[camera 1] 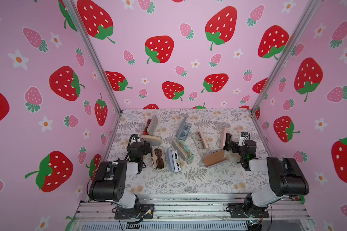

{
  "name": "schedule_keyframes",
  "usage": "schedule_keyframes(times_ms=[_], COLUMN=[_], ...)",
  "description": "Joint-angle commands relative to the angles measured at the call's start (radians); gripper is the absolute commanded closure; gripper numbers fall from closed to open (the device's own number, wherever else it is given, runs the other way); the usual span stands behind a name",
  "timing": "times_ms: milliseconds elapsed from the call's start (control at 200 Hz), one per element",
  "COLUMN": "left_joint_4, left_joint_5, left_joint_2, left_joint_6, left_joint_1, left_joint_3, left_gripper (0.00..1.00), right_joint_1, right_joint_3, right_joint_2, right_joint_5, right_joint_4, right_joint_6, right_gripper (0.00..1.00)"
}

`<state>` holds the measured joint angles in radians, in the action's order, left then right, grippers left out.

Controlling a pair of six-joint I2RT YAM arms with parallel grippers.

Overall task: Close the glasses case
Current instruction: Adjust the glasses case at the center of the board.

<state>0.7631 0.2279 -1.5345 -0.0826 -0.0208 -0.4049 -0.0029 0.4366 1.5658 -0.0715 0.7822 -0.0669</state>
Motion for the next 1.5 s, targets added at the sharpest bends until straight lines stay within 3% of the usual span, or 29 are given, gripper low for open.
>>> schedule_keyframes(times_ms=[0, 1166, 1356, 1496], left_joint_4=[0.035, 0.04, -0.412, -0.643], left_joint_5=[0.007, 0.011, 0.077, 0.12], left_joint_2=[-0.011, -0.006, 0.121, 0.203], left_joint_6=[0.011, 0.008, -0.002, -0.103], left_joint_1=[-0.004, -0.005, -0.006, -0.006], left_joint_3=[-0.032, -0.03, -0.232, -0.323], left_gripper=[0.01, 0.0, 0.0, 0.0], right_joint_1=[-0.007, -0.008, -0.007, -0.007], right_joint_3=[0.016, 0.011, 0.057, 0.098], right_joint_2=[0.01, 0.007, -0.056, -0.111], right_joint_5=[-0.008, -0.008, 0.001, -0.001], right_joint_4=[0.017, 0.021, -0.111, -0.246], right_joint_6=[-0.01, -0.01, -0.008, -0.028], right_gripper=[0.01, 0.01, 0.01, 0.01])
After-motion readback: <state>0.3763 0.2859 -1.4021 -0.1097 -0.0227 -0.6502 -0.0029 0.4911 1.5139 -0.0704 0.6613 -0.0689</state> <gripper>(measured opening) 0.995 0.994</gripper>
